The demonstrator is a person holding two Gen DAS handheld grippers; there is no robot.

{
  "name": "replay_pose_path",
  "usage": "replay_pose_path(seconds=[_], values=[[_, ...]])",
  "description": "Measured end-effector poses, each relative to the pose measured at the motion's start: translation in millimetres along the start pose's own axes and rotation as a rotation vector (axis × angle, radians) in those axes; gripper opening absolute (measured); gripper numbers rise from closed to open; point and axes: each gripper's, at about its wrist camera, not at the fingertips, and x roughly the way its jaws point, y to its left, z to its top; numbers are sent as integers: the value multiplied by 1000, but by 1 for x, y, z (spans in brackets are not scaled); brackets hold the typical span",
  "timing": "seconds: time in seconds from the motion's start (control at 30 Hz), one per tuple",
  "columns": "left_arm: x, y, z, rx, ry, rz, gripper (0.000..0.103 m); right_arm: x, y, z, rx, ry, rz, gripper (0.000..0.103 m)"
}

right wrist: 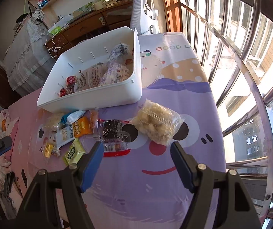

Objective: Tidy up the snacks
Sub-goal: 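Grasp the clear puffed-snack bag with the right tool while the left tool moves to the yellow packet, then close the left tool on the yellow stick packet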

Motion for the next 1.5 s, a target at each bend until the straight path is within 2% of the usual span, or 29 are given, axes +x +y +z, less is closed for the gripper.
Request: replay_pose_path(seconds=[0.23, 0.53, 0.9, 1.1, 1.33, 1.5], values=[[11, 24, -18, 8, 8, 43, 67, 13, -14, 0, 101, 94, 13, 73], [36, 44, -13, 18, 21, 48, 67, 35, -37, 15, 314, 169, 27, 74], [83, 60, 3, 43, 109, 46, 70, 71, -51, 30, 534, 244, 71, 88], [108, 67, 5, 38, 187, 49, 70, 86, -50, 38, 581, 261, 21, 90], [123, 69, 11, 47, 210, 36, 69, 102, -48, 43, 612, 270, -72, 91], [135, 72, 13, 40, 234, 26, 64, 108, -47, 47, 631, 269, -145, 91]])
